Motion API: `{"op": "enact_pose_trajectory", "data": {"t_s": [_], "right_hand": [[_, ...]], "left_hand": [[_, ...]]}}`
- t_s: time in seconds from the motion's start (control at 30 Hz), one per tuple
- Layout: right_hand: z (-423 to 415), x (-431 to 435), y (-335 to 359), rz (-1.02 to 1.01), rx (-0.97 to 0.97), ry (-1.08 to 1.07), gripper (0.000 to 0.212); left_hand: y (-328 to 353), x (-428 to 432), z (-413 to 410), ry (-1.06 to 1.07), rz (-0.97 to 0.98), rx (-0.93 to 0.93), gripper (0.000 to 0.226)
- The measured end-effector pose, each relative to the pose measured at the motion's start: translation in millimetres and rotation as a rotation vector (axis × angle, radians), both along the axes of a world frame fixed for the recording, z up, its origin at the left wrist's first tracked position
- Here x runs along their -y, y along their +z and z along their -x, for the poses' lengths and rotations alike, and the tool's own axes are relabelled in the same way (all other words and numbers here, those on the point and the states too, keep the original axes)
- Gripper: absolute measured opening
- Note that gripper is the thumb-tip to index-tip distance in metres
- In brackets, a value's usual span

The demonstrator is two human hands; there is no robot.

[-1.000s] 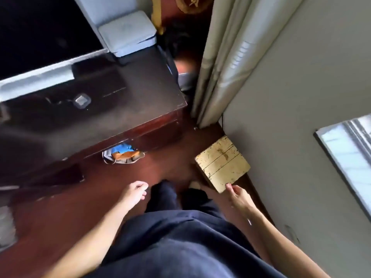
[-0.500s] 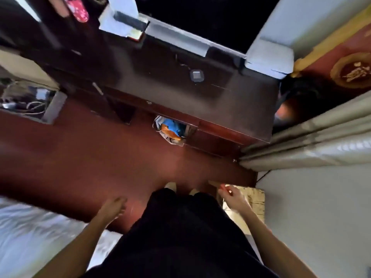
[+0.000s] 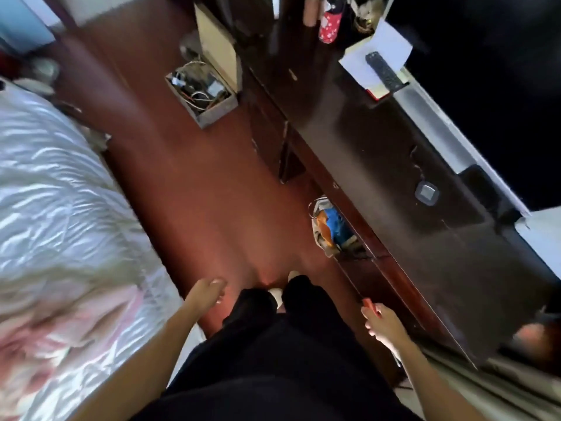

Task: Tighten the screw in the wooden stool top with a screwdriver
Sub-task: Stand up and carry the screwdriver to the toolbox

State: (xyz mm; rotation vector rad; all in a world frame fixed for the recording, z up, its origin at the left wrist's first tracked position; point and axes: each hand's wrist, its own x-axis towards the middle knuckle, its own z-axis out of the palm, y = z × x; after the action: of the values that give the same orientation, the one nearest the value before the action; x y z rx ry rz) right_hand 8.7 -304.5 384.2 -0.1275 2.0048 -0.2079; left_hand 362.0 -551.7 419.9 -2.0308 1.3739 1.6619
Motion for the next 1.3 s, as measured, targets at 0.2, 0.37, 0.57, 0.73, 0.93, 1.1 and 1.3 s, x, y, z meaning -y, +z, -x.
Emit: {"op": "enact_pose_trajectory", "data": {"t_s": [0.2,0.37,0.57,0.73,0.93,1.1,1.3], "right_hand": [[15.7,81.1,-13.2,0.004,0.042,0.344,0.052],[-4.5,189.6,-10.6,0.128,0.07,0.527,0.047],[-36.1,318.6,-8.7,0.231,0.055,0.584,0.032],[-51.4,386.1,-8.7,0.221,0.054,0.533,0.026],[-46.0,417.1,-10.7,0.182,0.048,0.549,0.022],[-43.6,470.0,-17.1,0.079,0.027,0.587,0.034],[-55.2,606.5,-23.0,0.114,-0.015,0.641,0.029]], "left_hand": [[13.6,-18.1,-9.3,0.208,0.049,-0.008,0.023],[4.5,-48.0,-42.1,0.423,0.07,0.036,0.019],[-20.1,-29.2,-81.1,0.581,-0.068,0.049,0.025],[-30.8,54.7,-116.5,0.588,-0.093,0.043,0.032],[-17.0,196.7,-118.3,0.528,0.02,-0.053,0.024],[-10.0,311.6,-112.1,0.589,0.1,-0.155,0.023],[-16.3,404.2,-115.8,0.686,0.108,-0.127,0.023]]}}
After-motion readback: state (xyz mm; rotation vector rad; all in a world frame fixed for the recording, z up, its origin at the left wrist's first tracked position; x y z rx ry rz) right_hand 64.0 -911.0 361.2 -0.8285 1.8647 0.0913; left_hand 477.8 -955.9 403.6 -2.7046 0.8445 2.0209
